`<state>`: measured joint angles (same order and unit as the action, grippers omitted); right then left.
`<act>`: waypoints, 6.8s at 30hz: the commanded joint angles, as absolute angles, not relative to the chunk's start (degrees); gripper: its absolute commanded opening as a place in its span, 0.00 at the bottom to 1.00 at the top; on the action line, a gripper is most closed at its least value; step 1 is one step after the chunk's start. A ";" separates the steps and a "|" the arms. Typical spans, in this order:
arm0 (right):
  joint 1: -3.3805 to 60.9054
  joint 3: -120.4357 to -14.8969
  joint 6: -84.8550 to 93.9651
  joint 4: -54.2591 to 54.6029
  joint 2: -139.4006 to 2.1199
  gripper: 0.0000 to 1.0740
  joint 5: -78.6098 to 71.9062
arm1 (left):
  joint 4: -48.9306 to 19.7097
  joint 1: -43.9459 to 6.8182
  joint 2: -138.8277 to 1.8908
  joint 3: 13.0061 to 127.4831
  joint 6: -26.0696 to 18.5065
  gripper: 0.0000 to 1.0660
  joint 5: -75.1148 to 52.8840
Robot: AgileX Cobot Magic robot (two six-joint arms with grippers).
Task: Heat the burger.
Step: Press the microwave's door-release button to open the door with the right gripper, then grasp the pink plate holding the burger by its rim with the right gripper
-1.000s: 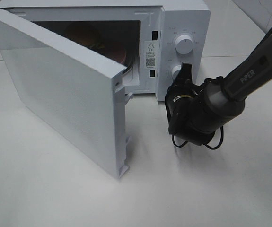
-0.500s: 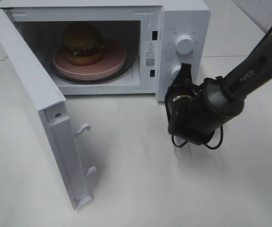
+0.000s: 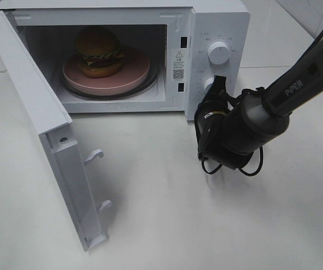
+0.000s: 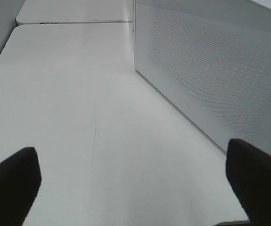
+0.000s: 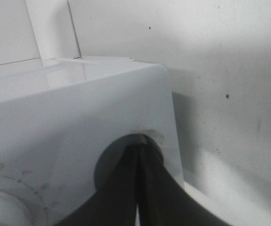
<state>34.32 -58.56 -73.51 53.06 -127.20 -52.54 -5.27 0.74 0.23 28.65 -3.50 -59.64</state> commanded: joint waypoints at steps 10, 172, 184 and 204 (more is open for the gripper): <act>31.63 -58.67 -74.14 44.12 -124.10 0.00 -56.09 | -5.27 0.92 1.49 28.48 -3.55 0.94 -59.53; 36.33 -80.84 68.98 -10.26 -103.59 0.81 33.06 | -5.27 0.92 1.49 28.48 -3.55 0.94 -59.53; 37.64 -88.46 68.47 -11.52 -112.64 0.81 29.39 | -5.27 0.92 1.49 28.48 -3.55 0.94 -59.53; 37.64 -95.17 64.92 -12.95 -123.53 0.80 24.18 | -5.27 0.92 1.49 28.48 -3.55 0.94 -59.53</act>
<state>37.30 -94.71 65.72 -12.66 -123.36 24.52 -5.27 0.74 0.23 28.65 -3.50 -59.64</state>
